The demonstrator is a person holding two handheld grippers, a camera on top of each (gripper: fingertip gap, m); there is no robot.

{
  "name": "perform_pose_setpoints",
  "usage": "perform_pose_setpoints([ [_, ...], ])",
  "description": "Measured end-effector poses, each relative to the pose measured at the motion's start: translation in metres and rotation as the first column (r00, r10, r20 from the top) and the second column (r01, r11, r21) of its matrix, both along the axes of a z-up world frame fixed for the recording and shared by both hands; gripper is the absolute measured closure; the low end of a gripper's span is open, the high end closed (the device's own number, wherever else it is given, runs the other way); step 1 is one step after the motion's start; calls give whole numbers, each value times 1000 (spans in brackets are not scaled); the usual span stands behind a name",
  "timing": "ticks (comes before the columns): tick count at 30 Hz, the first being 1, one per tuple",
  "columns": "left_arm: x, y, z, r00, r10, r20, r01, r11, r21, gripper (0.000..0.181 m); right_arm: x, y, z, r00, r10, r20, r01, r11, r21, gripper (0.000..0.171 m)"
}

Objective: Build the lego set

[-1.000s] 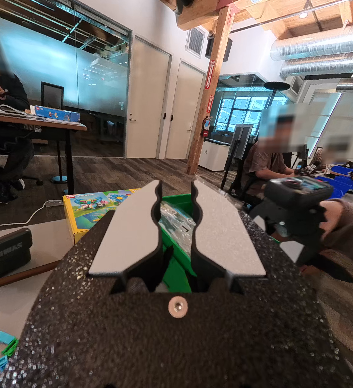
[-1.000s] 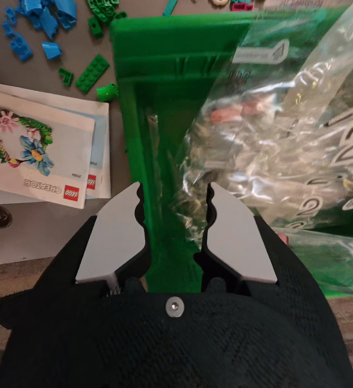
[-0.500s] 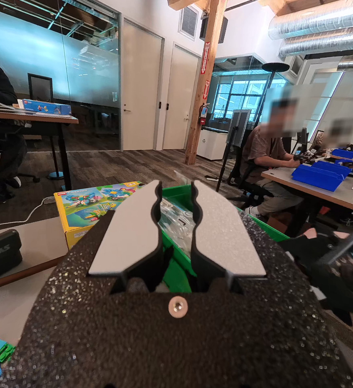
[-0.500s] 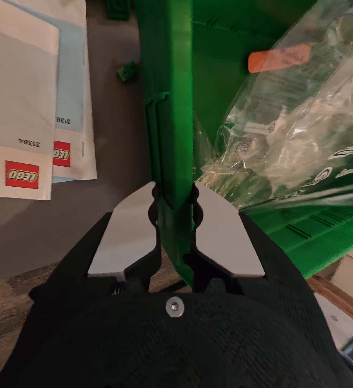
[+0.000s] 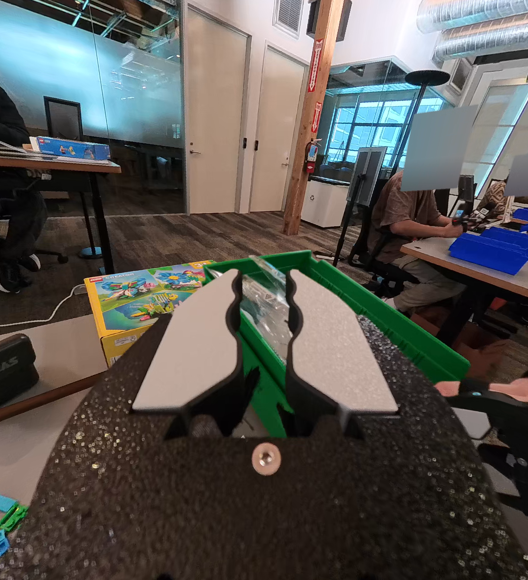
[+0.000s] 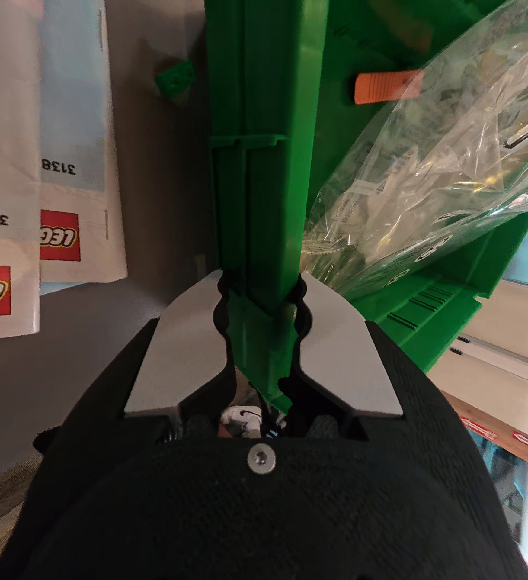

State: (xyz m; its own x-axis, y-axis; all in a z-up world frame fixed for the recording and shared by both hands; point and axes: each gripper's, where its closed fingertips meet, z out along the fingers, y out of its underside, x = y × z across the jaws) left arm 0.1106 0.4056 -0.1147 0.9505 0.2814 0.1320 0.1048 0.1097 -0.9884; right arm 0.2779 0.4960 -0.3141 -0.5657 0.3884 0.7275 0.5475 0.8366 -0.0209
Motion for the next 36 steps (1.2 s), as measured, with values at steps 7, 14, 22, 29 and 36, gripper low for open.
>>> perform_pose_setpoints([
  [7, 6, 3, 2, 1000, -11, -14, 11, 1000, -4, 155, 7, -5, -2, 989, 11, -151, 7, 993, 114, 133],
  [14, 10, 2, 6, 1000, -18, -23, 18, 1000, 7, 156, 10, -8, -4, 968, 23, -248, 17, 988, 156, 133],
  [22, 7, -2, 9, 1000, -8, -22, 9, 1000, 21, 156, 7, -6, -3, 984, -11, -180, 30, 994, 101, 133],
  [29, -1, -18, 20, 998, 44, -42, -42, 998, 51, 156, -1, 0, 0, 998, -57, -32, 57, 998, -18, 131],
  [36, -32, -64, 36, 948, 284, -141, -278, 959, 60, 155, -3, 3, 1, 988, -44, 151, 62, 991, -118, 135],
])
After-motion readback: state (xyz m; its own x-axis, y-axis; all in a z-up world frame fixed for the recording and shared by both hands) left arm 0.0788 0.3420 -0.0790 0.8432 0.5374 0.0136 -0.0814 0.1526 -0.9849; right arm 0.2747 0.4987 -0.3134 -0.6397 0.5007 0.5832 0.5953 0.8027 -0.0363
